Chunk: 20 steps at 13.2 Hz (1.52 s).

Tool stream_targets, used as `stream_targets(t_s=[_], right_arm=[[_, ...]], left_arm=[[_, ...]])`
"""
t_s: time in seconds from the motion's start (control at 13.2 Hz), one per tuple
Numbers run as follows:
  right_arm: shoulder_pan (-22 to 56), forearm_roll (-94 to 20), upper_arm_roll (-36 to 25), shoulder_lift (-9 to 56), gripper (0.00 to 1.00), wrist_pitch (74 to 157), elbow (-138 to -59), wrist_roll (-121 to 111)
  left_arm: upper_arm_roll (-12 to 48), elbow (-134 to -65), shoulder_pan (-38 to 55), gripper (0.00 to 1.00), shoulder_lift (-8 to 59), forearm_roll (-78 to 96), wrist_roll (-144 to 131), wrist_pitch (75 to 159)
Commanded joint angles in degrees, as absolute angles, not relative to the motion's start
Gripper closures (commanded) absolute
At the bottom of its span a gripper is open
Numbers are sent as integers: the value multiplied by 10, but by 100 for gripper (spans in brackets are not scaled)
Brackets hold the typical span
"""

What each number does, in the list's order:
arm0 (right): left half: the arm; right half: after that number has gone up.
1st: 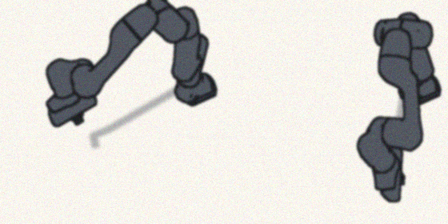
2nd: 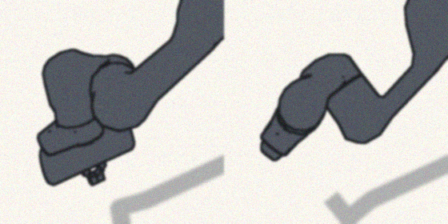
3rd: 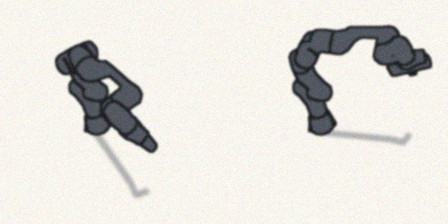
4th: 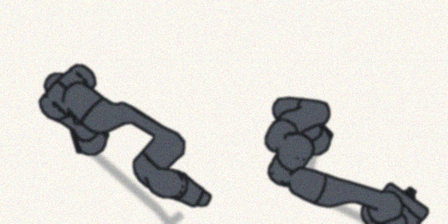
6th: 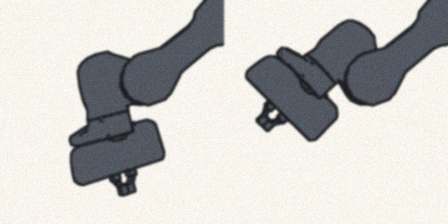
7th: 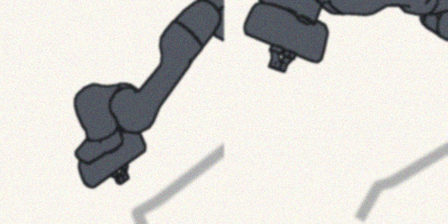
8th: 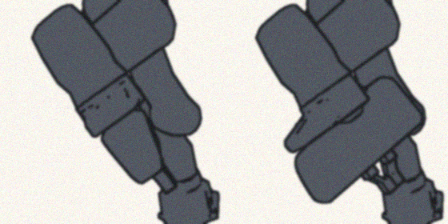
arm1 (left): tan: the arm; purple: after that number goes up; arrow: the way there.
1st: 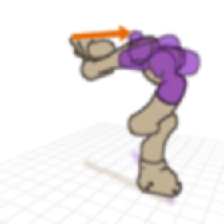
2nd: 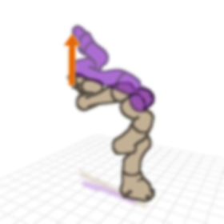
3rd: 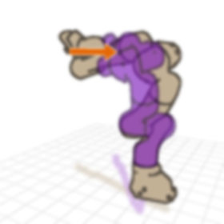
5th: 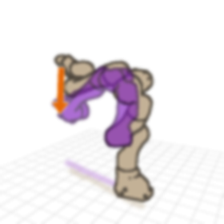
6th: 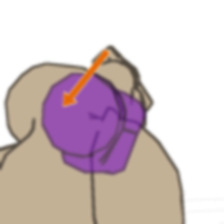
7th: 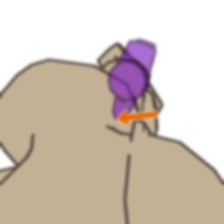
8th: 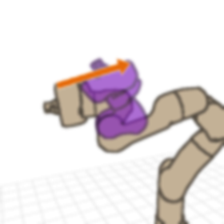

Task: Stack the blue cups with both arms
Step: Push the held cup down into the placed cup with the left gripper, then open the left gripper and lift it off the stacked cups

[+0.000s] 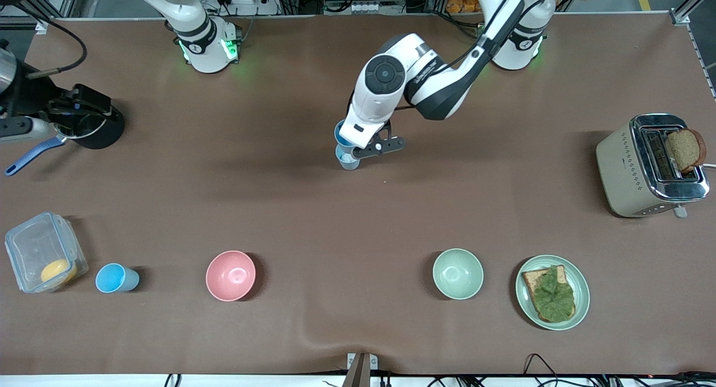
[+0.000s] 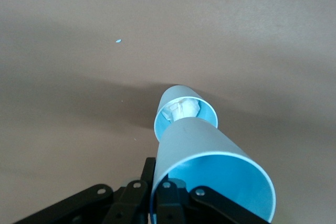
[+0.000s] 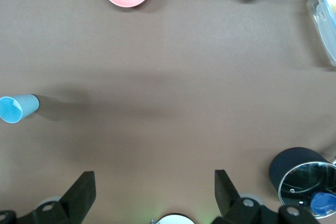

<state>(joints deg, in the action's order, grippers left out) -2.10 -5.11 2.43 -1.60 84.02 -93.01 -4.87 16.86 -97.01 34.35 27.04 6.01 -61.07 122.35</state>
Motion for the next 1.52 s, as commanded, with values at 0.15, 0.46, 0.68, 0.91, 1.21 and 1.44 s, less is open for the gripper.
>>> stream_targets(t_s=[0.15, 0.46, 0.68, 0.91, 1.21, 1.44], right_arm=[[-23, -32, 33, -26, 0, 830, -939, -47], [-23, -11, 36, -28, 0, 815, -923, -50], [-22, 0, 39, -24, 0, 806, -890, -46], [-25, 4, 38, -23, 0, 804, -874, -48], [-24, 4, 38, -21, 0, 806, -867, -47], [-27, -1, 37, -18, 0, 808, -867, -49]], left_arm=[[163, -996, 360, 100, 286, 34, -632, 1272], [163, -995, 362, 100, 304, 12, -632, 1276], [163, -991, 362, 100, 306, 12, -635, 1280], [163, -987, 360, 100, 313, 12, -635, 1290], [163, -986, 363, 100, 322, 12, -635, 1305], [163, -985, 362, 0, 322, 10, -635, 1305]])
